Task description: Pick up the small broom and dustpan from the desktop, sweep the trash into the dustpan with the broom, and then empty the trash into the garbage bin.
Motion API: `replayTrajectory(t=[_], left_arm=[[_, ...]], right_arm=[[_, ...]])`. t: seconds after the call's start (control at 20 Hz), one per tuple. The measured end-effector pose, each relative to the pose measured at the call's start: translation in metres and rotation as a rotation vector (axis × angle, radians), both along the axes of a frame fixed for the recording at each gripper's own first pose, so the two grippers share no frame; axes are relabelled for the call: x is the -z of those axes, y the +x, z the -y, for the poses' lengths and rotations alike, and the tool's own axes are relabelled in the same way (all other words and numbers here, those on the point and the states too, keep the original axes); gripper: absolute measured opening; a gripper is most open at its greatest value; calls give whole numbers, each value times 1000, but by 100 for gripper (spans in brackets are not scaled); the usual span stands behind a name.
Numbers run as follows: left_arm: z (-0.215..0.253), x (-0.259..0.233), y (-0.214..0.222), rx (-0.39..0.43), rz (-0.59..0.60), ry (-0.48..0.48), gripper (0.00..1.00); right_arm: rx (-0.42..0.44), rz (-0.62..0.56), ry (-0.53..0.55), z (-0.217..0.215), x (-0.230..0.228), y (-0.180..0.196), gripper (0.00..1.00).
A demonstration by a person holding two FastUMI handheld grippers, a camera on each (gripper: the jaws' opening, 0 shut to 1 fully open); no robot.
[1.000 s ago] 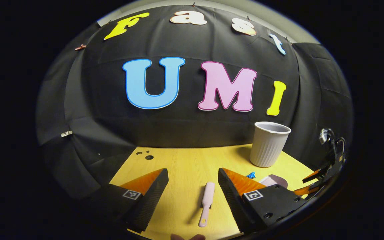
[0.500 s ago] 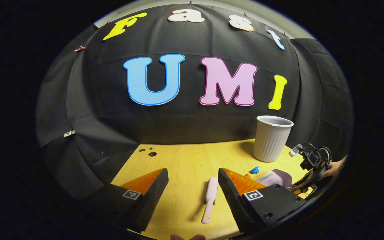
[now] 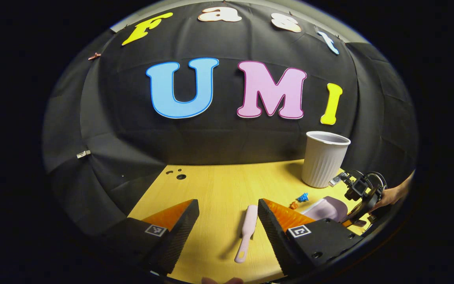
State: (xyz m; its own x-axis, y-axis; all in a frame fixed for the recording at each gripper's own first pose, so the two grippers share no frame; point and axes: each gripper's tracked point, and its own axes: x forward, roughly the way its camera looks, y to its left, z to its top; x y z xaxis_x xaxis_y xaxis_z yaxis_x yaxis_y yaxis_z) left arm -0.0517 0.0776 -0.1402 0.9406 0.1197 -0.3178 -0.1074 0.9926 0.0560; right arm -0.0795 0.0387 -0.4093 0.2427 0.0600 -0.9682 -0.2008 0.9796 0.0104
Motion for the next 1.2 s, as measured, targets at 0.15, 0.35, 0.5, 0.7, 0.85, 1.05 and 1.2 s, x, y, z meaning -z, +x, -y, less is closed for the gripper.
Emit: replayTrajectory(t=[0.15,0.35,0.5,0.7,0.85,1.05,1.2], left_arm=[[9,22,3,33,-92,4,96],[18,74,8,104,-320,-8,96],[23,115,15,140,-506,-35,96],[26,171,34,173,-706,-39,91],[33,208,50,185,-790,-26,86],[34,240,57,182,-890,23,82],[37,261,61,165,-934,20,79]], right_arm=[[21,24,7,2,-2,3,47],[-10,63,13,8,-7,3,32],[-68,107,0,18,-21,-2,39],[-87,109,21,25,-33,-15,36],[-93,103,29,31,-39,-21,36],[-110,112,17,42,-43,-21,36],[-113,114,21,46,-44,-19,36]])
